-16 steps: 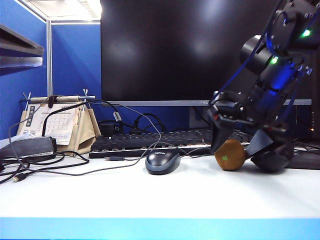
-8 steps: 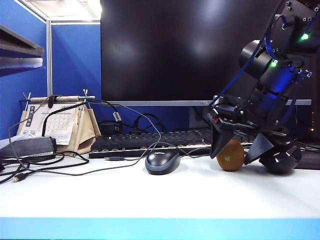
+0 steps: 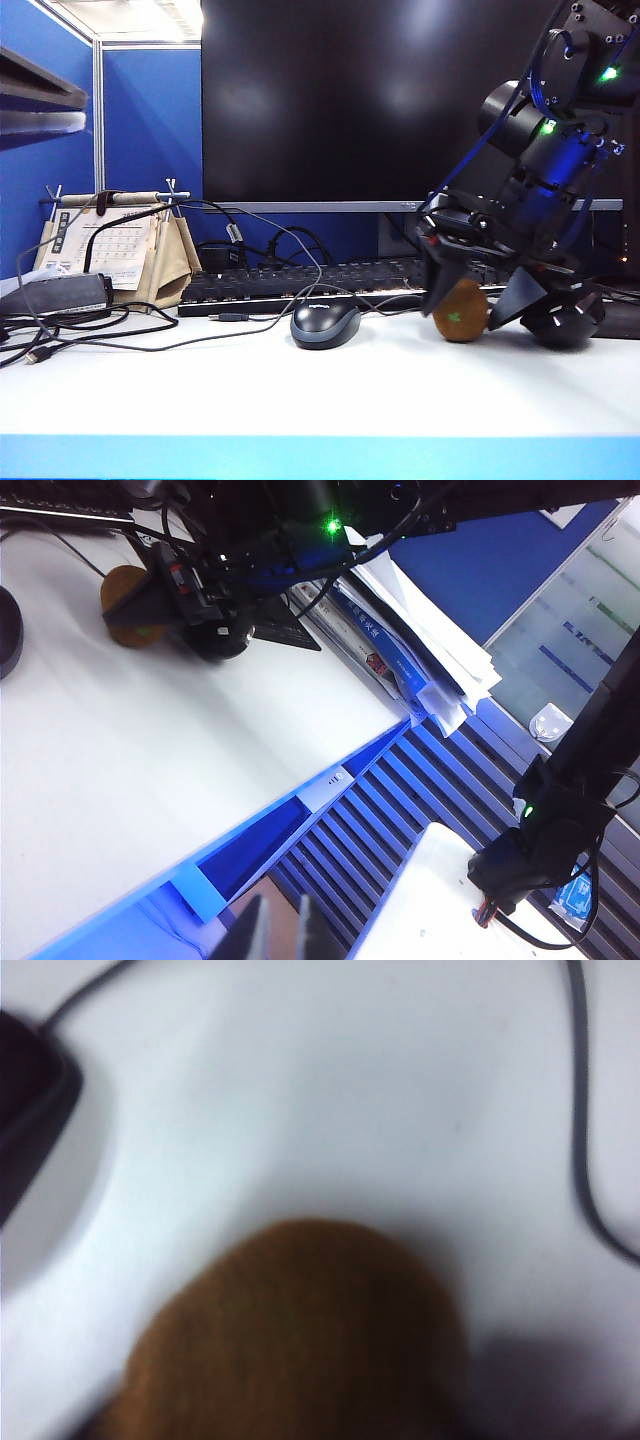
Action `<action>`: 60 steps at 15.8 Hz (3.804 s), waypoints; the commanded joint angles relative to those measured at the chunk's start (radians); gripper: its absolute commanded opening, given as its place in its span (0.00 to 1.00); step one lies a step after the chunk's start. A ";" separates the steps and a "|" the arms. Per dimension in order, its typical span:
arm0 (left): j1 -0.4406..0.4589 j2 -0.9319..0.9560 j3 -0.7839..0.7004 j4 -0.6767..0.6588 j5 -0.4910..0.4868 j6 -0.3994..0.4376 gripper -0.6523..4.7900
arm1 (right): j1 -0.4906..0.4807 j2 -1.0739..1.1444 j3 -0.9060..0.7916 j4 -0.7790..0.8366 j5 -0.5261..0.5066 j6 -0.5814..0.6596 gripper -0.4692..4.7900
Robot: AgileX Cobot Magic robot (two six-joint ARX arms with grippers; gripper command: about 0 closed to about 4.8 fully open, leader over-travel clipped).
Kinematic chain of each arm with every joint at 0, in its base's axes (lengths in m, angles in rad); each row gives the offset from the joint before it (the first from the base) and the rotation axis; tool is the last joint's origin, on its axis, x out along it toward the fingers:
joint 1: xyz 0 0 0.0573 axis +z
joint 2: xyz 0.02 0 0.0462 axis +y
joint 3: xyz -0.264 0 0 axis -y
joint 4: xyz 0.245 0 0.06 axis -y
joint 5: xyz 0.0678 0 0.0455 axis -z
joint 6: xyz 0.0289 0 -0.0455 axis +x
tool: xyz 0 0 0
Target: Pick up the kiwi and place it near the upside-down mouse.
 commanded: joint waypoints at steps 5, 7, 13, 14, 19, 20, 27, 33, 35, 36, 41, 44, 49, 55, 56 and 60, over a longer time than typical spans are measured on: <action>0.000 0.001 0.006 0.012 0.001 0.000 0.22 | 0.002 0.000 0.000 0.063 -0.033 -0.006 1.00; 0.000 0.001 0.006 0.012 -0.005 0.001 0.22 | 0.002 0.001 0.018 0.122 -0.015 -0.006 1.00; 0.000 0.001 0.006 0.012 -0.005 0.000 0.22 | 0.001 0.013 0.087 0.113 0.058 -0.005 1.00; 0.000 0.001 0.006 0.012 -0.005 0.000 0.22 | 0.000 0.027 0.087 0.115 0.059 -0.005 1.00; 0.000 0.001 0.006 0.011 -0.003 -0.003 0.22 | 0.000 0.101 0.088 0.145 0.055 -0.002 1.00; 0.000 0.001 0.006 0.011 -0.005 -0.003 0.22 | 0.000 0.101 0.088 0.154 0.055 -0.002 1.00; 0.000 0.001 0.006 0.012 -0.004 -0.007 0.22 | 0.008 0.110 0.087 0.175 -0.014 0.047 0.53; 0.000 0.001 0.006 0.011 -0.003 0.002 0.22 | 0.008 -0.057 0.087 0.194 -0.110 -0.026 0.52; 0.000 0.001 0.006 0.011 -0.002 0.005 0.22 | 0.007 -0.200 0.087 0.187 -0.106 -0.049 0.49; 0.000 0.001 0.006 0.011 -0.004 0.005 0.22 | 0.008 -0.299 0.083 0.189 -0.095 -0.049 0.49; 0.000 0.001 0.006 0.011 -0.005 0.054 0.22 | 0.010 -0.577 -0.026 0.190 0.003 -0.045 0.49; 0.000 0.001 0.006 0.011 -0.005 0.068 0.22 | 0.010 -0.756 -0.224 0.234 0.029 -0.045 0.49; 0.000 0.001 0.006 -0.040 -0.005 0.114 0.22 | 0.010 -0.952 -0.581 0.199 0.106 0.025 0.49; 0.000 0.001 0.006 -0.040 -0.001 0.113 0.22 | 0.008 -0.949 -0.729 0.155 0.235 0.028 0.49; 0.000 0.001 0.006 -0.040 -0.001 0.110 0.22 | 0.007 -0.945 -0.729 0.143 0.232 0.032 0.49; 0.000 0.001 0.006 -0.040 -0.001 0.110 0.22 | 0.006 -0.874 -0.728 0.095 0.230 0.104 0.49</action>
